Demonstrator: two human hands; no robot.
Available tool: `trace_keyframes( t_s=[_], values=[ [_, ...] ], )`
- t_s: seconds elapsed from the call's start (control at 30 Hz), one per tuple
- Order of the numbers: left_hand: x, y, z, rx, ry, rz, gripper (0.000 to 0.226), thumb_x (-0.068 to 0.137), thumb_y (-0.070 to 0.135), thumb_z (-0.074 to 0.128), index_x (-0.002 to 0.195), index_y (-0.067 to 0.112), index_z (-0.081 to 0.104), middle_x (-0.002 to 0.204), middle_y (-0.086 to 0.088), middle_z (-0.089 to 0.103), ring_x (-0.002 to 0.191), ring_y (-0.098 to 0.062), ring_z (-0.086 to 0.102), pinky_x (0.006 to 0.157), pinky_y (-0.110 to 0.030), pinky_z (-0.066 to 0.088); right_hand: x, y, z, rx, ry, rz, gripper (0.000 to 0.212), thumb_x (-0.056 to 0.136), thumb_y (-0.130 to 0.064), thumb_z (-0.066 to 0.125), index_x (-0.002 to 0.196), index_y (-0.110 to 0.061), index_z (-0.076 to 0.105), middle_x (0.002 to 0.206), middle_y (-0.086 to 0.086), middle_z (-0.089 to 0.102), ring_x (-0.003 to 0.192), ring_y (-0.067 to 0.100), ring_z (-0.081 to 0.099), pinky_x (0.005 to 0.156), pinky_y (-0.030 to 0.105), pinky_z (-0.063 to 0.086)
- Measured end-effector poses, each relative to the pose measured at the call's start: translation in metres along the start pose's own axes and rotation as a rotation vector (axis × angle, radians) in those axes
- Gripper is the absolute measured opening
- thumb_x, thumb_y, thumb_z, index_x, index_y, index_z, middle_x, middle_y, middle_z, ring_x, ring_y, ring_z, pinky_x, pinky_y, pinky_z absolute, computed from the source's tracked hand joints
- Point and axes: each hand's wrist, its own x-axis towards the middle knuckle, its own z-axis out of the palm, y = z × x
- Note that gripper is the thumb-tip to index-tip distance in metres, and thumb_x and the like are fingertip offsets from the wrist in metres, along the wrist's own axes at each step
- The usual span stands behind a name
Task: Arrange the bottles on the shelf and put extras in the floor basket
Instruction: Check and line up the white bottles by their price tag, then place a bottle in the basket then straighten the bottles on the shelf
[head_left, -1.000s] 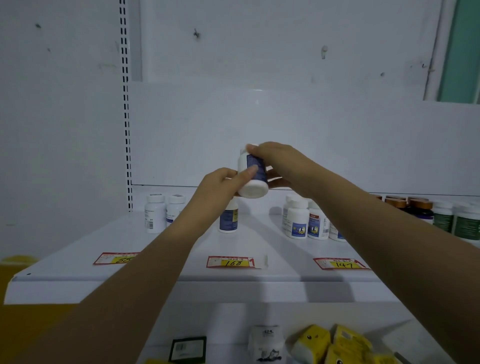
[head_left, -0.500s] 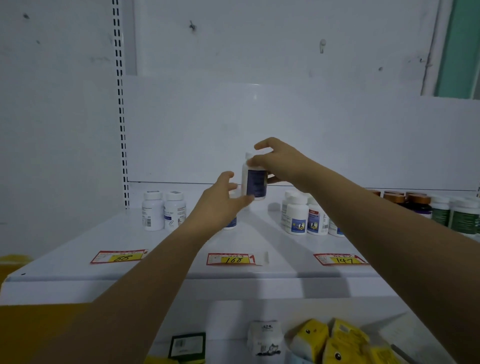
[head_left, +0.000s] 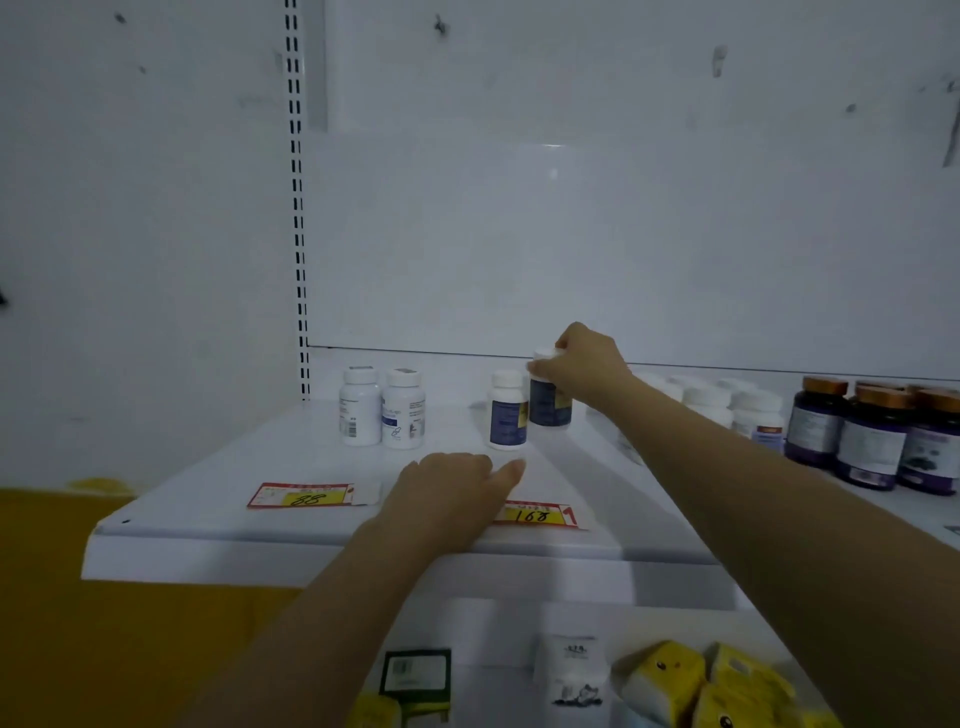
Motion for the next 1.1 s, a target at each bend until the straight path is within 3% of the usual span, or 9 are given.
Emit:
trace_keyframes(
  t_s=[0.3,0.4,0.57,0.63,0.7,0.87,0.93,1.0,1.1],
  values=[
    [0.004,-0.001,0.004,0.004,0.016,0.003,0.060,0.096,0.026,0.044,0.147,0.024,0.012,0.128,-0.011,0.047,0.114,-0.032,0.049,0.091,-0.046,0.046,0.002,0.016,0.022,-0.052,-0.069,0.066,0.056,0.082,-0.041,0.070,0.118,-0.005,0.046,0.111,0.012,0.055,0.093,0.024,0.054,0.085,0.041,0.053],
    [0.004,0.000,0.005,-0.026,0.026,-0.017,0.058,0.097,0.025,0.043,0.146,0.024,0.013,0.129,-0.011,0.046,0.115,-0.033,0.049,0.091,-0.047,0.046,-0.003,0.012,0.018,-0.133,-0.120,0.068,0.060,0.084,-0.045,0.066,0.122,-0.004,0.046,0.103,0.010,0.054,0.088,0.022,0.053,0.081,0.036,0.052],
    [0.000,0.002,0.003,-0.248,0.052,-0.110,0.055,0.098,0.030,0.041,0.147,0.022,0.016,0.132,-0.012,0.047,0.117,-0.031,0.048,0.095,-0.045,0.045,-0.013,0.007,0.006,-0.238,-0.121,0.035,0.065,0.088,-0.047,0.061,0.133,-0.004,0.041,0.128,0.015,0.054,0.112,0.027,0.054,0.084,0.033,0.045],
    [-0.002,0.004,-0.002,-0.412,0.118,-0.197,0.044,0.100,0.041,0.031,0.137,0.019,0.039,0.126,-0.009,0.054,0.112,-0.026,0.051,0.095,-0.042,0.044,-0.017,0.005,-0.003,-0.280,-0.093,-0.007,0.064,0.090,-0.046,0.058,0.137,-0.007,0.038,0.133,0.015,0.050,0.117,0.029,0.051,0.089,0.036,0.045],
    [-0.002,0.007,-0.009,-0.519,0.184,-0.260,0.054,0.097,0.053,0.025,0.124,0.016,0.055,0.121,-0.007,0.060,0.108,-0.023,0.054,0.092,-0.037,0.043,-0.021,0.004,-0.014,-0.366,-0.067,-0.064,0.058,0.093,-0.046,0.054,0.135,-0.009,0.041,0.131,0.014,0.051,0.117,0.029,0.051,0.091,0.037,0.045],
    [0.010,0.026,-0.035,-0.498,0.212,-0.212,0.054,0.095,0.057,0.023,0.104,0.020,0.062,0.107,-0.004,0.065,0.091,-0.019,0.055,0.075,-0.030,0.040,-0.028,0.017,-0.047,-0.476,-0.033,-0.097,0.044,0.093,-0.042,0.052,0.124,-0.012,0.054,0.125,0.010,0.057,0.113,0.028,0.053,0.093,0.038,0.046],
    [0.017,0.045,-0.047,-0.518,0.240,-0.192,0.051,0.095,0.057,0.026,0.095,0.020,0.061,0.103,-0.004,0.064,0.091,-0.022,0.056,0.076,-0.031,0.041,-0.031,0.028,-0.062,-0.501,-0.030,-0.082,0.042,0.093,-0.041,0.051,0.122,-0.012,0.056,0.124,0.010,0.057,0.112,0.028,0.053,0.094,0.038,0.046],
    [0.022,0.069,-0.057,-0.523,0.233,-0.154,0.050,0.095,0.056,0.027,0.097,0.019,0.060,0.107,-0.005,0.064,0.095,-0.023,0.057,0.082,-0.033,0.045,-0.034,0.041,-0.078,-0.512,-0.022,-0.070,0.041,0.094,-0.041,0.051,0.121,-0.011,0.056,0.123,0.009,0.058,0.112,0.028,0.053,0.095,0.039,0.045],
    [0.033,0.104,-0.066,-0.499,0.198,-0.114,0.054,0.096,0.056,0.025,0.118,0.018,0.058,0.119,-0.006,0.061,0.104,-0.023,0.057,0.088,-0.035,0.045,-0.039,0.066,-0.103,-0.510,-0.014,-0.052,0.039,0.094,-0.039,0.050,0.120,-0.010,0.057,0.121,0.010,0.058,0.112,0.029,0.053,0.096,0.039,0.045]
  ],
)
